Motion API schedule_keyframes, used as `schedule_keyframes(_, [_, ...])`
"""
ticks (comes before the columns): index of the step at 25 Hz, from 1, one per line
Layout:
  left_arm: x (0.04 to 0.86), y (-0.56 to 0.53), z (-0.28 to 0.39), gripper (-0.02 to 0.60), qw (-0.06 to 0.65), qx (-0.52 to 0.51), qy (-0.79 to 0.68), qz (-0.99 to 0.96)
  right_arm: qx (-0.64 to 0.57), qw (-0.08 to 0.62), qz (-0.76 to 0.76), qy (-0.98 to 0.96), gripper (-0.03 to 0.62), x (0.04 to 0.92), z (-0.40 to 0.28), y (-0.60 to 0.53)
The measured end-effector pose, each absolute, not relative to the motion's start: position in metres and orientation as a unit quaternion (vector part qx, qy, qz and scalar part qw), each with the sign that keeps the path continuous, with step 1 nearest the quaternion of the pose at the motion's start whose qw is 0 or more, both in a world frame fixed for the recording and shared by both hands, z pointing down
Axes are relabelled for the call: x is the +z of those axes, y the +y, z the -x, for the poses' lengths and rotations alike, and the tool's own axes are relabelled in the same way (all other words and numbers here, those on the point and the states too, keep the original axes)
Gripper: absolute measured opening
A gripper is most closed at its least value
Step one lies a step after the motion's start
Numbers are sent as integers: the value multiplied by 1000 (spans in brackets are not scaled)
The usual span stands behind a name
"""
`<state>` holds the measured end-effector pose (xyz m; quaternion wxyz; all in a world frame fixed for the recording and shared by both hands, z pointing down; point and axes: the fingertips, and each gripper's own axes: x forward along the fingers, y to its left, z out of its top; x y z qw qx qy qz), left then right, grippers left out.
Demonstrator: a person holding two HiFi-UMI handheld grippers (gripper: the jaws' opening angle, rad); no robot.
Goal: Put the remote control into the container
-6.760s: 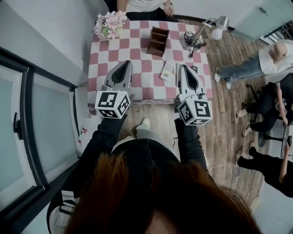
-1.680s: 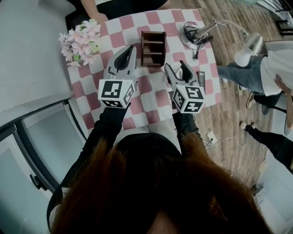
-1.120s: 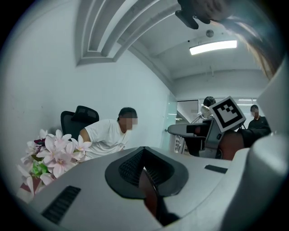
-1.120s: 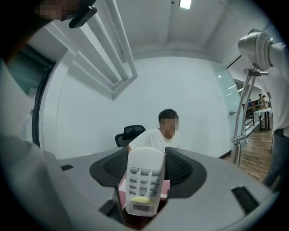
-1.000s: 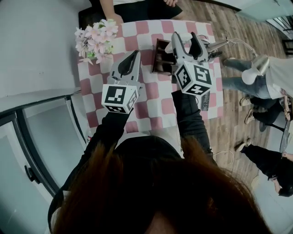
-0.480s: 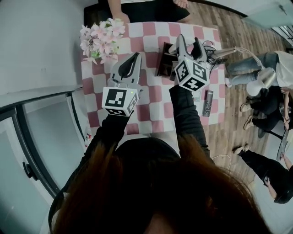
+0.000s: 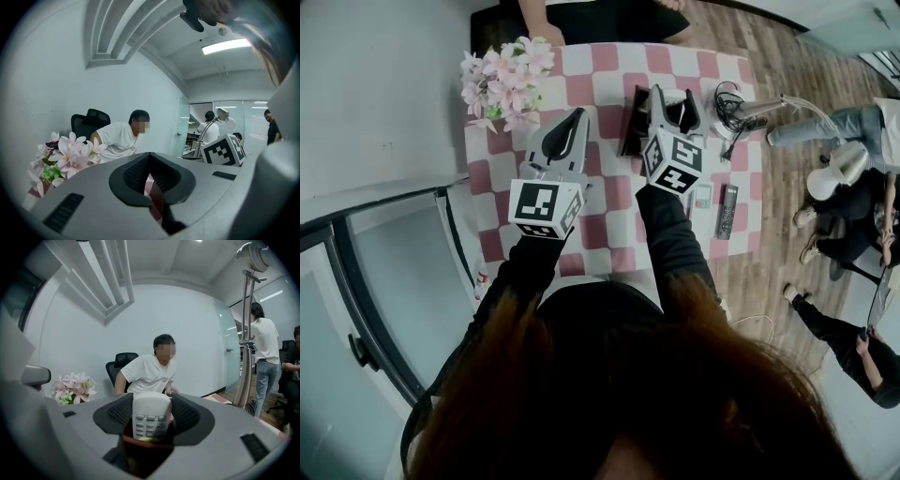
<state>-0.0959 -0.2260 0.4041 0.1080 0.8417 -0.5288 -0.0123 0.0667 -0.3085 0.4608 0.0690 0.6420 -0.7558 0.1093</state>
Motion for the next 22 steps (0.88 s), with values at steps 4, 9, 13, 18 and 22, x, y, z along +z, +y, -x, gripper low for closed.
schedule_keyframes(4, [406, -226, 94, -2, 109, -12, -528, -842, 105, 104, -638, -756, 253, 475, -64, -307])
schedule_keyframes(9, [406, -225, 91, -2, 108, -12, -526, -844, 103, 136, -632, -756, 253, 488, -63, -304])
schedule_keyframes(13, [405, -224, 90, -2, 109, -12, -526, -844, 94, 155, -627, -757, 253, 490, -61, -303])
schedule_keyframes(18, [404, -224, 89, -2, 107, -12, -525, -844, 87, 183, -622, -756, 253, 495, -59, -303])
schedule_keyframes(22, [403, -223, 89, -2, 105, -12, -524, -845, 92, 194, -612, -761, 253, 496, -56, -301])
